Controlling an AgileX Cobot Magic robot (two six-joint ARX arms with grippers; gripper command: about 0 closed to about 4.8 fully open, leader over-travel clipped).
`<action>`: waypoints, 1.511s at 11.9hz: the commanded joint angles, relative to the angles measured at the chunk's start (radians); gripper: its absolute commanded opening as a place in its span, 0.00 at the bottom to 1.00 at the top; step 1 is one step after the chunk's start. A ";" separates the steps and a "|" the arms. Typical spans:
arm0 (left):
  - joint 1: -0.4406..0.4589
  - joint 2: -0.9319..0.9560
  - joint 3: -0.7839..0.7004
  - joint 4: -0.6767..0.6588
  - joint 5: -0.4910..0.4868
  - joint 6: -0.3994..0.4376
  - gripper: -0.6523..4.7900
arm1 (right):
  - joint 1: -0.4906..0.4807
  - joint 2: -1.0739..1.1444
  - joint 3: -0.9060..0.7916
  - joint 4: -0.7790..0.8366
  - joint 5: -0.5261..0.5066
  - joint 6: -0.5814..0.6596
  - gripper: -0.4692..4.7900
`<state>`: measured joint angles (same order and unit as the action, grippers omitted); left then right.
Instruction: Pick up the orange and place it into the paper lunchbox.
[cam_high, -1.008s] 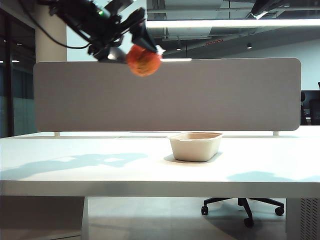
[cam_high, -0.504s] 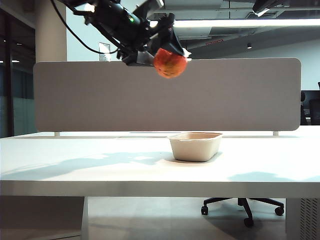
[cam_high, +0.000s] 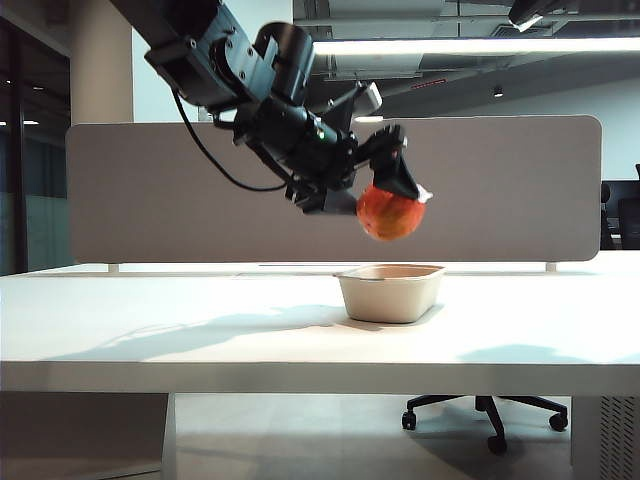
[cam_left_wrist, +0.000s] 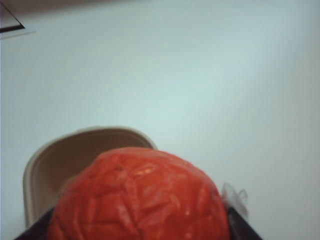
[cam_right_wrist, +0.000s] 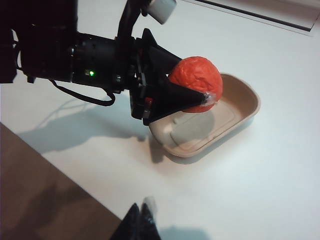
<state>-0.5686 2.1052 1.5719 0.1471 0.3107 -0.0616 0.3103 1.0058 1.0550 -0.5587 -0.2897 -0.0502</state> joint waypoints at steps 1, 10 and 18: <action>0.001 0.044 0.008 0.033 -0.045 -0.003 0.79 | 0.001 -0.002 0.008 0.001 -0.004 -0.003 0.08; -0.021 0.096 0.007 0.071 -0.049 -0.002 0.93 | 0.001 -0.003 0.008 -0.044 -0.005 -0.003 0.08; -0.023 -0.259 0.060 -0.673 -0.067 0.222 0.11 | 0.000 -0.003 0.008 -0.050 0.000 -0.005 0.08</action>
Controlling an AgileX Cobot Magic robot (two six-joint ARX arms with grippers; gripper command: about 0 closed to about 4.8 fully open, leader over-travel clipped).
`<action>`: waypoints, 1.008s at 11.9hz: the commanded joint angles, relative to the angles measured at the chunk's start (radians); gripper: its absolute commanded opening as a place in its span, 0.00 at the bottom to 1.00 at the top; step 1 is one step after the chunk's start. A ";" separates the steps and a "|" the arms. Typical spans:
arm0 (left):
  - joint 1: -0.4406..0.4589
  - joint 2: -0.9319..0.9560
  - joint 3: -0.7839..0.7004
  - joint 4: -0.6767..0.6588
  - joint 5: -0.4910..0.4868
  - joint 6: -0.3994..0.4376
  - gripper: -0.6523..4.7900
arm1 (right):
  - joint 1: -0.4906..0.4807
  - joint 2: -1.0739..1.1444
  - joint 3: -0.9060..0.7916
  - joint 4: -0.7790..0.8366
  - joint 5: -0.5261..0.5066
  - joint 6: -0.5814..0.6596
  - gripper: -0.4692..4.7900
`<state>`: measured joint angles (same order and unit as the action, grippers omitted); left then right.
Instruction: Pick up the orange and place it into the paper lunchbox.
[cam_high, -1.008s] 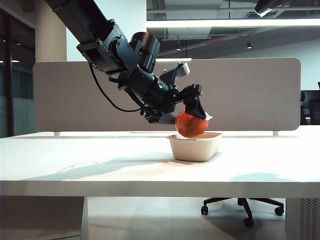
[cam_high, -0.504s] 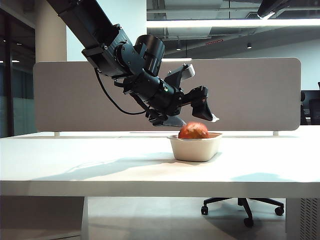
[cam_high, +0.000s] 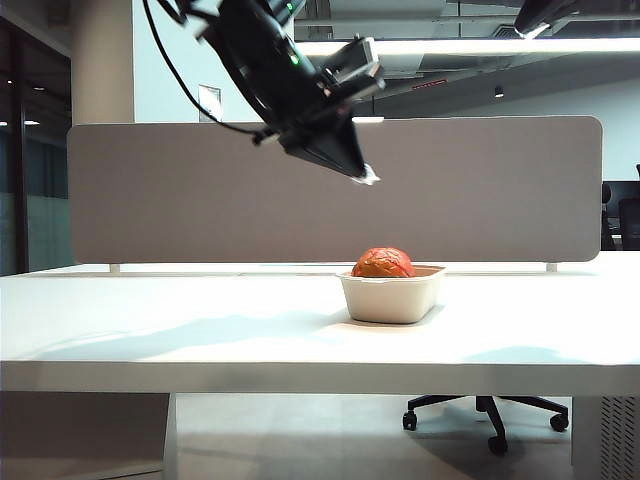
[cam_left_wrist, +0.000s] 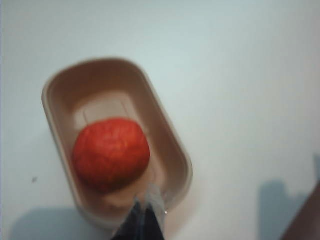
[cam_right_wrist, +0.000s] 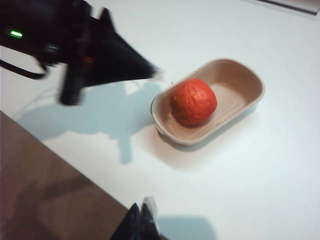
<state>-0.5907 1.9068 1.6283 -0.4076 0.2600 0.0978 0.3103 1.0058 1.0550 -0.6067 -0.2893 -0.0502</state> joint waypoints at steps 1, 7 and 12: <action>-0.001 -0.238 -0.034 -0.261 -0.061 0.043 0.11 | 0.000 -0.074 0.008 0.051 0.032 -0.085 0.08; -0.018 -1.027 -0.625 -0.153 -0.159 0.032 0.11 | -0.001 -0.558 -0.287 0.194 0.135 -0.040 0.09; -0.019 -1.239 -0.850 -0.091 -0.182 -0.002 0.11 | -0.001 -0.653 -0.362 0.230 0.187 -0.040 0.09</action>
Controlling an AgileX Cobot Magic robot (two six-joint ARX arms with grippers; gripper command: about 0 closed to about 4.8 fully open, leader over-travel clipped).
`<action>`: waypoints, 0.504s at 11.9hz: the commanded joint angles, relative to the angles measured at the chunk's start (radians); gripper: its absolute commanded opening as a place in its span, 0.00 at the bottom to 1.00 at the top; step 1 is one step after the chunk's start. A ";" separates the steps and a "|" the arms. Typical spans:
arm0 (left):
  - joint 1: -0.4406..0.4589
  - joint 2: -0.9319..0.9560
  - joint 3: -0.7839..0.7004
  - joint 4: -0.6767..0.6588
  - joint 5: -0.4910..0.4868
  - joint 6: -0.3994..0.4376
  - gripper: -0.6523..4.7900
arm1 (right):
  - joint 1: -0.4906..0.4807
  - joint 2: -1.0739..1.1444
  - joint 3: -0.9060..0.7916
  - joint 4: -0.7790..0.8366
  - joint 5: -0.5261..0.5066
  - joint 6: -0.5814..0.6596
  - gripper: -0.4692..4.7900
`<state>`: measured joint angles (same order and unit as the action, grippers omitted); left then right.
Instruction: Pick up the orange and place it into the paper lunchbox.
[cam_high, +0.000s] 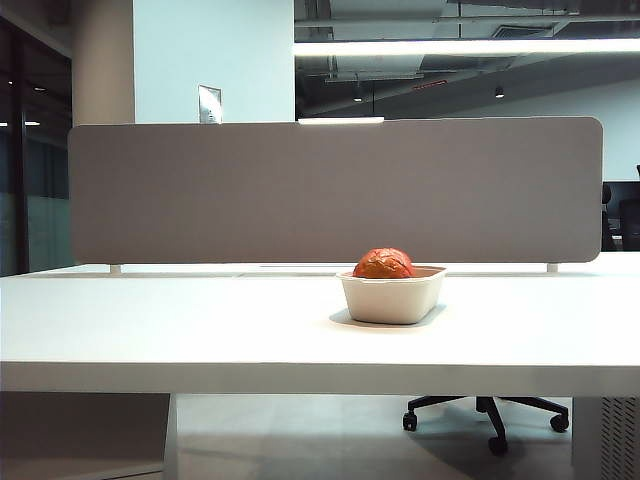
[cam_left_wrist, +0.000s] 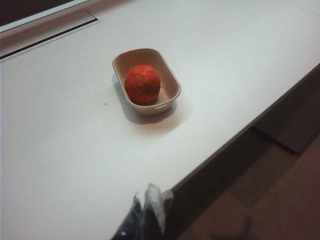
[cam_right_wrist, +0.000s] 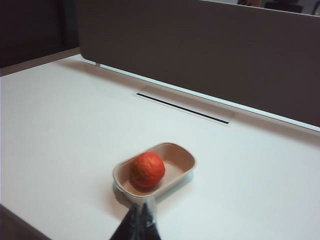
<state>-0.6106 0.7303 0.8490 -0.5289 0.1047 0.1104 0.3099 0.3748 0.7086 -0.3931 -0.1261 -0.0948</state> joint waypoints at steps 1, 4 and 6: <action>0.001 -0.125 -0.134 0.053 -0.041 -0.014 0.11 | 0.000 -0.032 -0.018 -0.001 0.019 0.016 0.09; 0.002 -0.263 -0.281 0.151 -0.045 -0.041 0.11 | 0.000 -0.037 -0.018 -0.037 0.016 0.016 0.09; 0.002 -0.314 -0.339 0.190 -0.060 -0.057 0.11 | 0.000 -0.037 -0.018 -0.037 0.016 0.016 0.09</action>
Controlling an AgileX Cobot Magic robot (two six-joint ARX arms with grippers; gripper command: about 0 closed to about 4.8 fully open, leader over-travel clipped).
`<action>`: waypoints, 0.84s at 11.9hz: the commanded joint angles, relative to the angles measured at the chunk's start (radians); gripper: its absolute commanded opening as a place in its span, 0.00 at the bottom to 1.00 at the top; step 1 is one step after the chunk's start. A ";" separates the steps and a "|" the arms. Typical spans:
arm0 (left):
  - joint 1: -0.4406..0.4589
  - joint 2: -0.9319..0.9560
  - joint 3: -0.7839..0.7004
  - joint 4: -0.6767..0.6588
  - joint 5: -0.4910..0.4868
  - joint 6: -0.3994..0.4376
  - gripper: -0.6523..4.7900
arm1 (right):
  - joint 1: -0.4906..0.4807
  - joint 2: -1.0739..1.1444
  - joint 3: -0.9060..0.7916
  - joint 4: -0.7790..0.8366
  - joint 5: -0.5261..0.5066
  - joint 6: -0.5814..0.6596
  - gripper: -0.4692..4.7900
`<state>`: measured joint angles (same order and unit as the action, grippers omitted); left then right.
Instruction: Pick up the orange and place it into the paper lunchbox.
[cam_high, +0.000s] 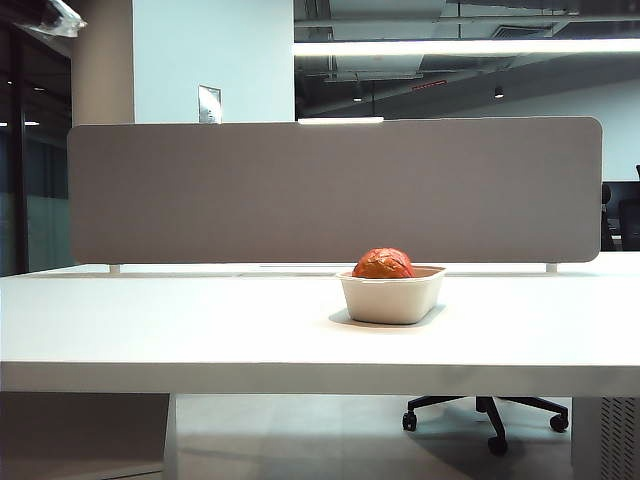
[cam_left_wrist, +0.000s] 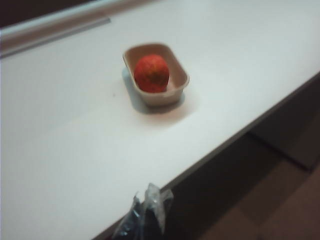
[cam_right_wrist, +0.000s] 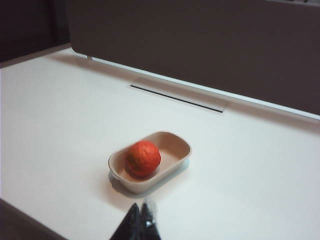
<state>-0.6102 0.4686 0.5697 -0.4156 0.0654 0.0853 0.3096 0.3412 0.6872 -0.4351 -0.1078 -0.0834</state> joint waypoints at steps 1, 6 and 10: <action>0.001 -0.072 -0.081 0.082 -0.021 -0.034 0.11 | 0.000 -0.003 0.003 0.005 0.000 0.005 0.09; 0.219 -0.278 -0.235 0.198 -0.129 -0.075 0.11 | 0.000 -0.005 0.003 0.005 -0.001 0.005 0.09; 0.589 -0.465 -0.522 0.400 0.037 -0.075 0.11 | 0.000 -0.008 0.003 0.005 -0.001 0.005 0.09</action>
<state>-0.0391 0.0071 0.0559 -0.0589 0.0818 0.0093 0.3099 0.3359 0.6872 -0.4461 -0.1059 -0.0830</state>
